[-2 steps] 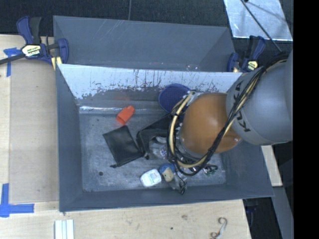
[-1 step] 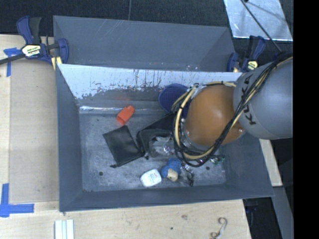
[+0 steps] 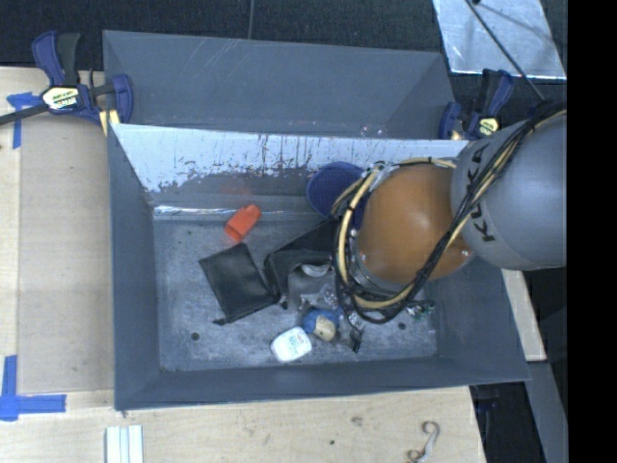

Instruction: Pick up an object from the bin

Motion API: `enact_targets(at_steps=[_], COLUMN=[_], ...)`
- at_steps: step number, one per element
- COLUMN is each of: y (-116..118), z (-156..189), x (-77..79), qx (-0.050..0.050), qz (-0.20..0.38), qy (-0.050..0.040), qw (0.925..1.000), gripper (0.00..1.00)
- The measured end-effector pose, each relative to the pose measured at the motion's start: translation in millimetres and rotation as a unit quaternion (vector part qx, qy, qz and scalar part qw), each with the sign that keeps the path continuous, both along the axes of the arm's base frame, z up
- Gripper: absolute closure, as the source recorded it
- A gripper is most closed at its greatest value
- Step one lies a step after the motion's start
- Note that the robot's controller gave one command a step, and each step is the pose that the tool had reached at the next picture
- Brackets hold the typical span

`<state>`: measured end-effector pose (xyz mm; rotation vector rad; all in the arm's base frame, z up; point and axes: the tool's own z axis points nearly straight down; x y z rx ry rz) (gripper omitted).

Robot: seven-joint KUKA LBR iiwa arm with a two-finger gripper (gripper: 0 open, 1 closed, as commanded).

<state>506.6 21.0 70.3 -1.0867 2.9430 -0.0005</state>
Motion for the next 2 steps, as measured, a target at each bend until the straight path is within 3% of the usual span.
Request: enact_targets(at_steps=[1,2], y=[-21,-21], z=[56,152], x=[2.2,19.1], qx=[-0.001,0.0], qz=[0.03,0.022], qy=[-0.0018,-0.0042], qw=[0.9996,0.9998], gripper=[1.0,1.0])
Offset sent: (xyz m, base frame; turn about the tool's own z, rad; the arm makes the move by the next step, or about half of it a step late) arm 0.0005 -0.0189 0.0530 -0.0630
